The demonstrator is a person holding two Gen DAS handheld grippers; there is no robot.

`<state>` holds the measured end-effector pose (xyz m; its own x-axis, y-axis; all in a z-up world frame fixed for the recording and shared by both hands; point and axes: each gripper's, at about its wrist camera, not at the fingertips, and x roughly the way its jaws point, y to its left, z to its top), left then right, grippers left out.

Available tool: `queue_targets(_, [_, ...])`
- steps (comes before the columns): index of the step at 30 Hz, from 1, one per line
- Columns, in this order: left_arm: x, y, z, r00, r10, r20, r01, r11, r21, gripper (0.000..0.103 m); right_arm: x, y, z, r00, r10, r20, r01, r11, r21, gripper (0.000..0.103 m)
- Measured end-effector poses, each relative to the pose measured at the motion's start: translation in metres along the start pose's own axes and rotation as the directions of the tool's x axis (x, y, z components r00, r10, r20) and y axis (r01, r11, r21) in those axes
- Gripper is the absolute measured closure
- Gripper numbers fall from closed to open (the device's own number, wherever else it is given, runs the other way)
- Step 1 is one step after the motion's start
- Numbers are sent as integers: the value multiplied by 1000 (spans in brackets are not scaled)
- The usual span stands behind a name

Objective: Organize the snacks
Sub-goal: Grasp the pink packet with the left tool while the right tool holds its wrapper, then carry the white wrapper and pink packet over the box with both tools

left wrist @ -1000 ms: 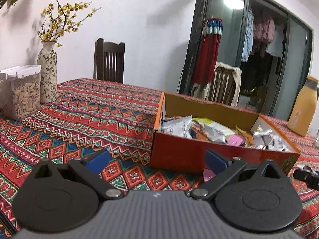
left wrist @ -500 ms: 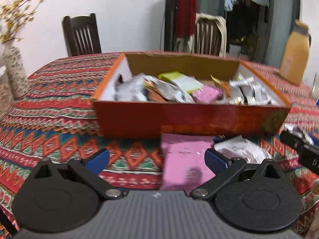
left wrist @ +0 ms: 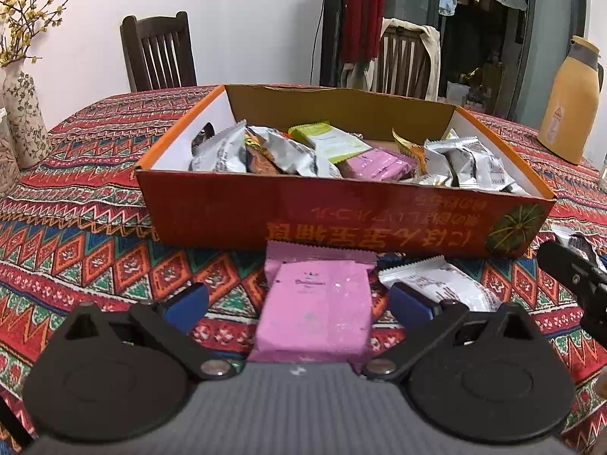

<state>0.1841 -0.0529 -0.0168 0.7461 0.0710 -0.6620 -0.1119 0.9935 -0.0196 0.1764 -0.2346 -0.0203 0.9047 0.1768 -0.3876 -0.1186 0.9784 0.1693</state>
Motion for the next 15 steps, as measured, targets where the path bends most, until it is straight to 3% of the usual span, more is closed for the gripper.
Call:
queue_targets(5, [7,-5,-1,1000,16,-22,-16,1000,11,3,0,0,0,1000,3,-1,-3,1000,2,47])
queue_targets(10, [15,-1,-1,998,12,-60,-13,1000,-8,21,1,0,0,1000,3,-6,-3,1000,0,47])
queue_targets(12, [13,-2,-1,999,-5,-48,5,1000,3,40,2,0,0,1000,2,-10,-2,1000,0,47])
queue_targets(15, [11,-5,-3,999,-14,-39,14,1000,22,40,3,0,0,1000,-1,-13,1,1000,0,47])
